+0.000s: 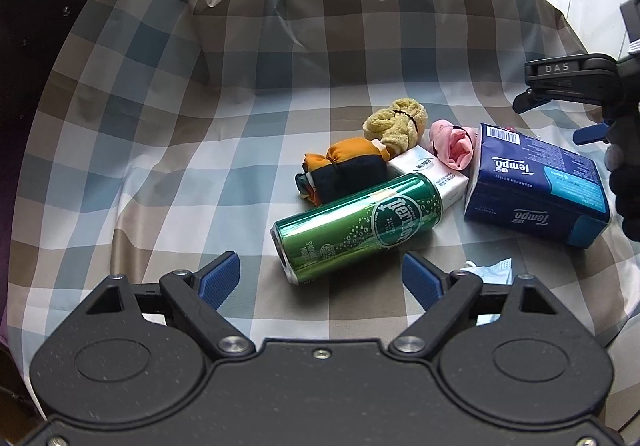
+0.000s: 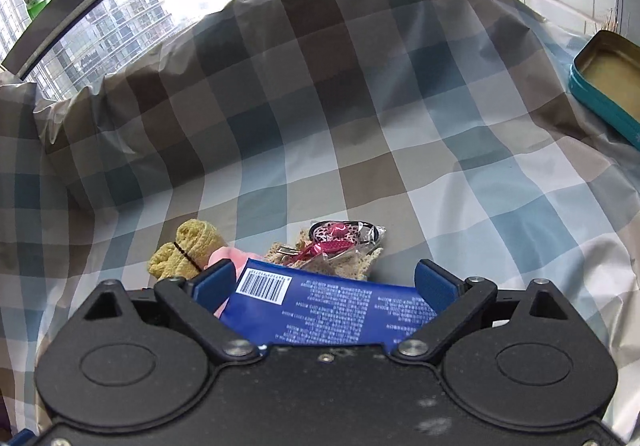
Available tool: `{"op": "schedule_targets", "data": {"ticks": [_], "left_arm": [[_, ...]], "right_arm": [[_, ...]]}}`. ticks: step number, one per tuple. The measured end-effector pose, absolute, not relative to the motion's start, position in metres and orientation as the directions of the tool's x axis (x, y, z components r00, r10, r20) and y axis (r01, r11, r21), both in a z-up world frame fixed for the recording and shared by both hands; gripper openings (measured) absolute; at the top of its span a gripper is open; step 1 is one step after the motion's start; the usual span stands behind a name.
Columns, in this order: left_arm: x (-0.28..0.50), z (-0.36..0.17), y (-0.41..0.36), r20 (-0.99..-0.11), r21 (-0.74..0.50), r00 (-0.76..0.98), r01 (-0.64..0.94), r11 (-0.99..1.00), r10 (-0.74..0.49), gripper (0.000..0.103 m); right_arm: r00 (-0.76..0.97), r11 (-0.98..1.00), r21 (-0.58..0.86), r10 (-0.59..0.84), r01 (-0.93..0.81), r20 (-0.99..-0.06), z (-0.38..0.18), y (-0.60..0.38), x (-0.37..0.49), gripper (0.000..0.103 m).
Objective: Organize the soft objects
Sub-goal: 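Close right tool on the pink hair-clip bag while left tool reaches toward the yellow towel roll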
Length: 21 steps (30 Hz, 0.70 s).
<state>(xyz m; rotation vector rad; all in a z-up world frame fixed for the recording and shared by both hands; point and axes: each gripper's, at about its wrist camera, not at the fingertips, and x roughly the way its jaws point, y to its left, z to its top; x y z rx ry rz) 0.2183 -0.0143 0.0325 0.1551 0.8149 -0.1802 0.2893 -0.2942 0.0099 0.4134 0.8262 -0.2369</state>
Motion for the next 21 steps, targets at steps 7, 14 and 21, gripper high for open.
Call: {"op": "schedule_targets", "data": {"ticks": [7,14,21], "left_arm": [[0.239,0.033,-0.019,-0.737,0.074,0.670,0.219,0.973,-0.095,0.085],[0.274,0.034,-0.025,-0.755,0.047,0.648,0.207,0.977,-0.101,0.085],[0.309,0.042,-0.041,-0.758,0.040,0.644,0.202,0.979,-0.102,0.085]], "right_arm": [[0.527,0.898,0.200,-0.041,0.392,-0.849,-0.035,-0.303,0.369,0.092],[0.469,0.897,0.153,-0.066,0.414,-0.881,-0.057,-0.304,0.390,0.087],[0.487,0.905,0.091,-0.137,0.416,-0.862,-0.062,-0.297,0.385,0.074]]}}
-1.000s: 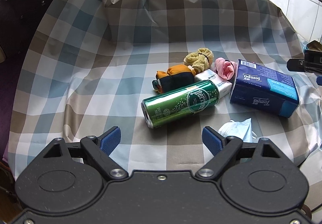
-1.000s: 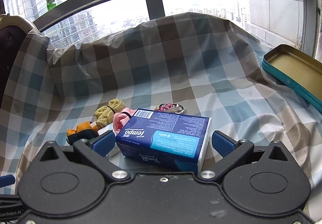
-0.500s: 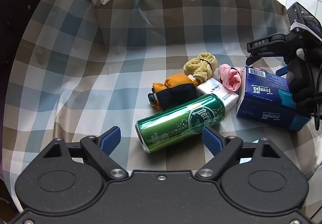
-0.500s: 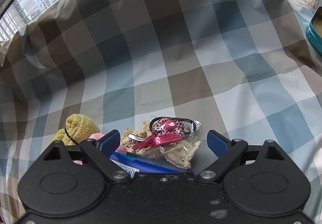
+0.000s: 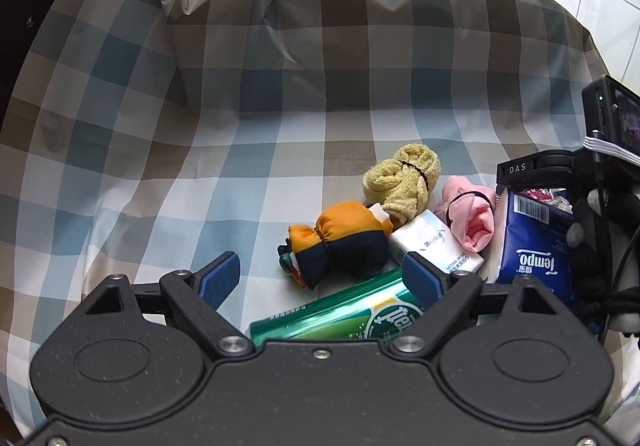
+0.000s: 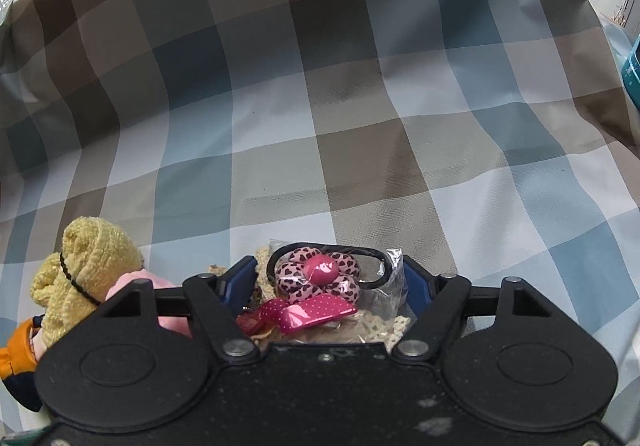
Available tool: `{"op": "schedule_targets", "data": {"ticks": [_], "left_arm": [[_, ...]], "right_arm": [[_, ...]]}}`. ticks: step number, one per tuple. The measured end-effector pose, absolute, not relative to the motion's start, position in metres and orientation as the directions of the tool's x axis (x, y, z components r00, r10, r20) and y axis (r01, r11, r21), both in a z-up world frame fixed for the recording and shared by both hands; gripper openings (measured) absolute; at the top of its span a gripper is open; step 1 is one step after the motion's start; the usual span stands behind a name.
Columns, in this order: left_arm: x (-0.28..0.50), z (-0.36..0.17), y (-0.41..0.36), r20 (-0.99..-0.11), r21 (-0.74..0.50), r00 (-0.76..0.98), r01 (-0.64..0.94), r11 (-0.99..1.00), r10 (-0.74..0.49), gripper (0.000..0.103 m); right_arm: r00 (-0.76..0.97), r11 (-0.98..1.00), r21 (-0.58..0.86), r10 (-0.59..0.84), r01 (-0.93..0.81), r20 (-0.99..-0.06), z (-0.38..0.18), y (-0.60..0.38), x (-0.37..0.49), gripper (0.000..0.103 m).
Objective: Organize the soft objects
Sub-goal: 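Close right tool on the pink hair-clip bag while left tool reaches toward the yellow towel roll, then grasp and lift the yellow towel roll with left tool while right tool holds the hair-clip bag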
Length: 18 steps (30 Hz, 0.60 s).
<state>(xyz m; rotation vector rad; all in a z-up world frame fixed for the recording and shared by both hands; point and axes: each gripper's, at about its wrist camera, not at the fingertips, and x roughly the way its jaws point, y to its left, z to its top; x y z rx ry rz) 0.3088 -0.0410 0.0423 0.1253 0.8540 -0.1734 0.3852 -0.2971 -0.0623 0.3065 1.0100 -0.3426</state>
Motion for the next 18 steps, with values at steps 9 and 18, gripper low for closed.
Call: {"op": "schedule_targets", "data": {"ticks": [9,18], "left_arm": [[0.363,0.039,-0.081,-0.768,0.061,0.630,0.243,0.968,-0.110,0.085],[0.412,0.001,-0.116,-0.814,0.077,0.574,0.255,0.964,-0.087,0.085]], "right_arm": [[0.539,0.879,0.161,-0.122,0.449,-0.834,-0.062,-0.306,0.373,0.066],[0.565,0.871,0.196,-0.109,0.451,-0.818,-0.062,-0.308,0.369,0.066]]}}
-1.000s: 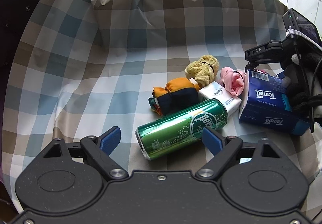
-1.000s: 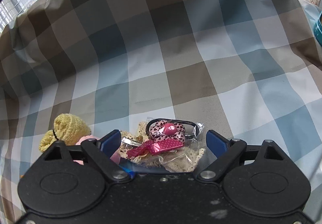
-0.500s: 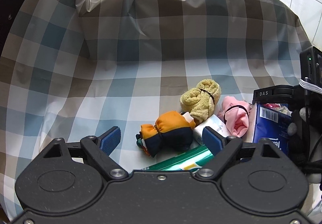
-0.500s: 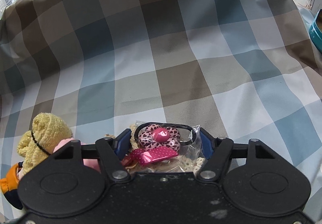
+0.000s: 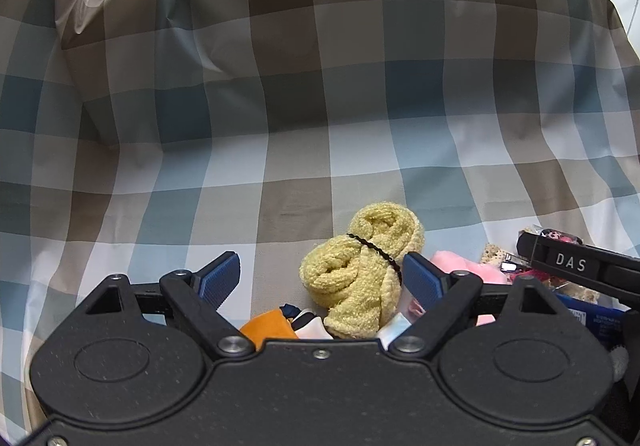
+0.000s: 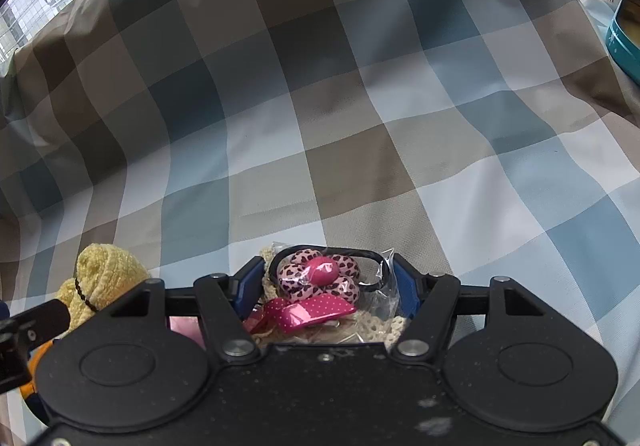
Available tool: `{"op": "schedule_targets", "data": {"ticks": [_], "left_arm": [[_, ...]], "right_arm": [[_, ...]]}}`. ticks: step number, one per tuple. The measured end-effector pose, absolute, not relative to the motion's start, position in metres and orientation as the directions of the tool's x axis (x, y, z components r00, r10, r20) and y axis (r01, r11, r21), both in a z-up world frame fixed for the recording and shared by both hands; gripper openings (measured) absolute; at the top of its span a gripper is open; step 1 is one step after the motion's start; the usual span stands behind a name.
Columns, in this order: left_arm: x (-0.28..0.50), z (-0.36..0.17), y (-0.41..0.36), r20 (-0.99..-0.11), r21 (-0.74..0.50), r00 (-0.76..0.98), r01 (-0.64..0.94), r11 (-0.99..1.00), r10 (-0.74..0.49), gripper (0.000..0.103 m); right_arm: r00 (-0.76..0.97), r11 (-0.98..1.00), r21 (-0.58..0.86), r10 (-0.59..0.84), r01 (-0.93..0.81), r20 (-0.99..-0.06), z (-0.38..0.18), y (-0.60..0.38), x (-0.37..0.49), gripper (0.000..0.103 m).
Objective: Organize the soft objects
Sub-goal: 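Grasp and lift the yellow towel roll with left tool while right tool holds the hair-clip bag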
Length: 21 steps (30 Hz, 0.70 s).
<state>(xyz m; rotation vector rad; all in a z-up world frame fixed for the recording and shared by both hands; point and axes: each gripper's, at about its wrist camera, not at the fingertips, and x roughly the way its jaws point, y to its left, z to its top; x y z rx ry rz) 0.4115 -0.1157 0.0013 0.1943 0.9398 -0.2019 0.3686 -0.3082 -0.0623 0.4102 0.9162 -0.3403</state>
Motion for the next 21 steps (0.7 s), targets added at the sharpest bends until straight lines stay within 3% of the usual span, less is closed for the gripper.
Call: {"op": "schedule_targets", "data": {"ticks": [14,17,18,21], "left_arm": [[0.435,-0.030,-0.130,-0.863,0.051,0.495,0.290,0.956,-0.104,0.087],[0.439,-0.037,-0.129,-0.878,0.024,0.464,0.290,0.957,-0.118,0.075],[0.441,-0.038,-0.128,-0.885,0.002,0.446,0.293,0.956,-0.135,0.060],[0.443,-0.038,-0.128,-0.885,-0.012,0.443,0.291,0.957,-0.146,0.052]], "right_arm": [[0.577,0.871,0.199,-0.113,0.450,-0.809,-0.061,-0.308,0.366,0.066],[0.579,0.869,0.204,-0.111,0.450,-0.808,-0.061,-0.308,0.366,0.066],[0.581,0.869,0.206,-0.110,0.451,-0.807,-0.061,-0.308,0.365,0.066],[0.585,0.866,0.213,-0.108,0.452,-0.804,-0.060,-0.309,0.365,0.066]]}}
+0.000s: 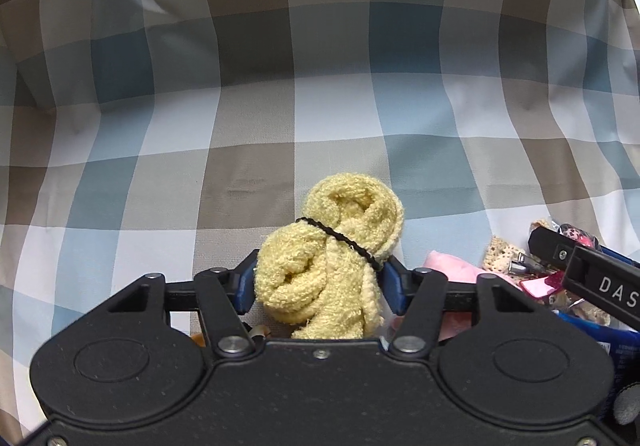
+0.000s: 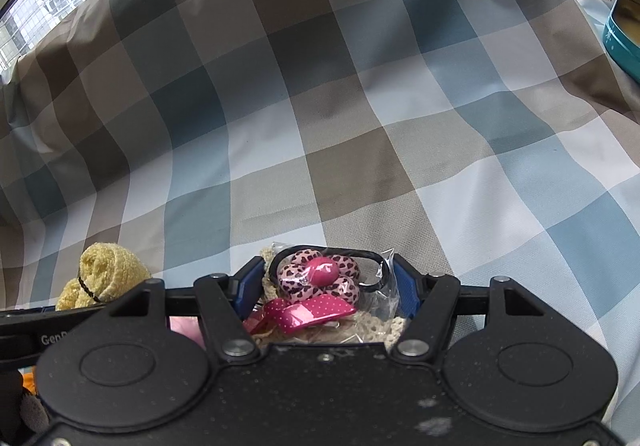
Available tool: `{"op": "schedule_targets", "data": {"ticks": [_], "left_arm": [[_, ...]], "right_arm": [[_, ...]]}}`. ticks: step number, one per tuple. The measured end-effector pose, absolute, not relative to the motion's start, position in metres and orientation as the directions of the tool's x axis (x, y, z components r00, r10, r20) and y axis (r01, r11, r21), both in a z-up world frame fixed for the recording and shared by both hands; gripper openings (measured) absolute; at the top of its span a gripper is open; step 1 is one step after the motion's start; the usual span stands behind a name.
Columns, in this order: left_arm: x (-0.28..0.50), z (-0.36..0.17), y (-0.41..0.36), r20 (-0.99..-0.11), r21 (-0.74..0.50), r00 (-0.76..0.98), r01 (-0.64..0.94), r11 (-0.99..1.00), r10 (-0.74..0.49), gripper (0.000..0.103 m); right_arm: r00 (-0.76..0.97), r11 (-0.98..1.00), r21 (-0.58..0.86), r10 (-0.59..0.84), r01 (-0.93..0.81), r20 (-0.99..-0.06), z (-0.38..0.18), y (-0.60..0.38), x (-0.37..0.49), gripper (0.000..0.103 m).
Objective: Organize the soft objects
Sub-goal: 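Grasp and lift the yellow towel roll with left tool while right tool holds the hair-clip bag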
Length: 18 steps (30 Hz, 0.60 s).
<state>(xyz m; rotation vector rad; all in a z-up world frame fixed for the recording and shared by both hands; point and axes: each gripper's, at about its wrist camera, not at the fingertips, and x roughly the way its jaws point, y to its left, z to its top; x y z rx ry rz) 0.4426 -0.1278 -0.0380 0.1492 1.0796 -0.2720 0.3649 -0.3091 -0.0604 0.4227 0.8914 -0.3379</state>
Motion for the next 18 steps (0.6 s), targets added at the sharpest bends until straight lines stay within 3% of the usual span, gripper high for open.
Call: {"op": "schedule_targets", "data": {"ticks": [18], "left_arm": [[0.411,0.025,-0.144,-0.754,0.048,0.630,0.337,0.940,-0.187,0.048]], "right_arm": [[0.665,0.805,0.344,-0.083,0.484,-0.743,-0.042,-0.329,0.348,0.060]]}}
